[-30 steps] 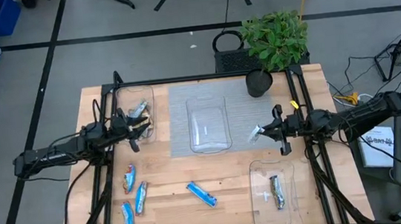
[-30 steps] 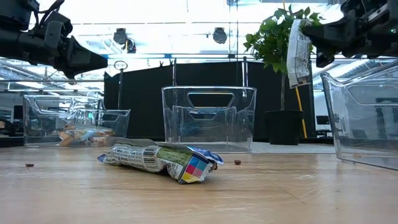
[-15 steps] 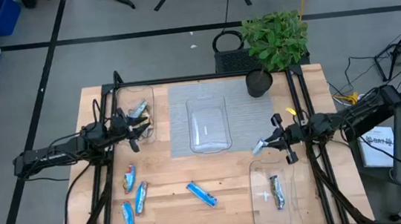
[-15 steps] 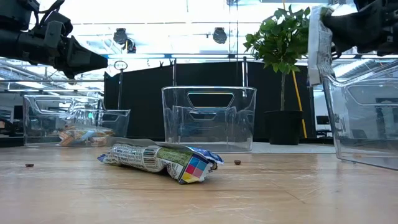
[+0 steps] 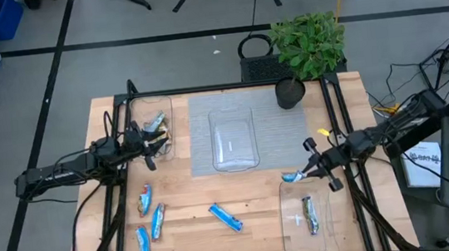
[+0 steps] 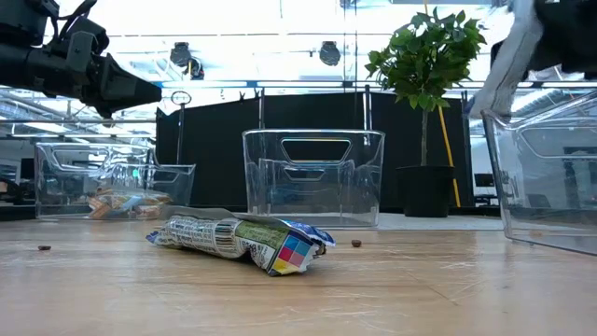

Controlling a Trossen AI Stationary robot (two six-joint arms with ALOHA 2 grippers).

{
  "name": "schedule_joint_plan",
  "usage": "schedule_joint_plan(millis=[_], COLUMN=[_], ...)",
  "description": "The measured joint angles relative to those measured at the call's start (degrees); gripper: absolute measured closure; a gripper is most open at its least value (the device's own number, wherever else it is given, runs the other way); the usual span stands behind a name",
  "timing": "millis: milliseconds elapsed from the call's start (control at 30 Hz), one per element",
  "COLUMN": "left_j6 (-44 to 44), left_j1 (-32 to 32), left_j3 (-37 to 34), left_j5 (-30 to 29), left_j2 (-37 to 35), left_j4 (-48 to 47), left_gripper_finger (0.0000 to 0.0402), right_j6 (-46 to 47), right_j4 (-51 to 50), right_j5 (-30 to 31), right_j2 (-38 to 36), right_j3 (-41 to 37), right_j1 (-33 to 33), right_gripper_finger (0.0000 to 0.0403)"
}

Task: Pick and place Granola Bars by type
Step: Put the blue granola bar into the bottom right transparent bin

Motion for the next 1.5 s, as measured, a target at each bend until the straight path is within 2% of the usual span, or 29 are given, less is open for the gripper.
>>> schedule_joint_plan(millis=[200,733,933,1200,1500], left_j6=[0.0,-0.1,-0.1,-0.1,-0.1], left_j1=[0.0,0.0,0.0,0.0,0.0], left_j3=[0.0,0.0,0.0,0.0,0.0], left_j5=[0.0,0.0,0.0,0.0,0.0], left_j2=[0.0,0.0,0.0,0.0,0.0], left_j4=[0.0,0.0,0.0,0.0,0.0], left_gripper_finger=[0.0275,0.0275,0.0275,0.0275,0.0275], right_j6=[-0.5,-0.5,3.5,5.9,4.0], right_j4=[3.5,2.0,2.1,-3.5,-9.5], right_j5=[-1.0,-0.9,0.8,4.0,3.9], right_j2=[0.0,0.3,0.8,7.1,16.7], right_j3=[0.1,1.0,1.0,7.4,16.7], right_j1=[2.8,4.9,4.9,7.2,12.2], right_gripper_finger=[0.0396,0.0396,0.0396,0.0396,0.0396])
